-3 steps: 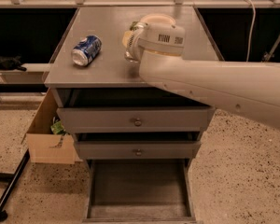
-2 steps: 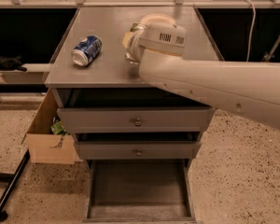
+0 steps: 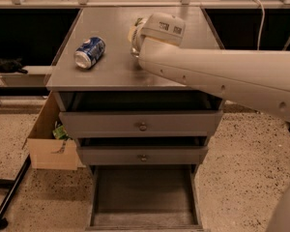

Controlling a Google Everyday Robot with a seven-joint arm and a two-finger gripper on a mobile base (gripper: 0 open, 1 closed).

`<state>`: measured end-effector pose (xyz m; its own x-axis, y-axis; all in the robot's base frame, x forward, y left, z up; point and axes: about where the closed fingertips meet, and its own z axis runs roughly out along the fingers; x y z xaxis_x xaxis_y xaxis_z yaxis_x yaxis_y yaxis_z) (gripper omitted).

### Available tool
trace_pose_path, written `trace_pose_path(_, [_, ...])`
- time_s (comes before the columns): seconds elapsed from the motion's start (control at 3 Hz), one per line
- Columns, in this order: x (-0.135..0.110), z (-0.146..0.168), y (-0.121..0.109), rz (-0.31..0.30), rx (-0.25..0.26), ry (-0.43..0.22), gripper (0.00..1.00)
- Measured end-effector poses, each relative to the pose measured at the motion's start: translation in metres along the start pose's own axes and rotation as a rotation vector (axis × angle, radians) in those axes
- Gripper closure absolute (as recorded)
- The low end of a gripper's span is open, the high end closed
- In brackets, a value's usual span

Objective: Pick 7up can from bottom drawer and place on counter

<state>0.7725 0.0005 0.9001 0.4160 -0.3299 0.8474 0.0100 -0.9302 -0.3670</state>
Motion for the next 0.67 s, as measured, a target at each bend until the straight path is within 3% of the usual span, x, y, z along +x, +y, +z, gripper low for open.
trace_pose_path(0.33, [0.0000,0.0000,0.0000,0.000,0.000,0.000,0.86])
trace_pose_path(0.67, [0.0000,0.0000,0.0000,0.000,0.000,0.000,0.62])
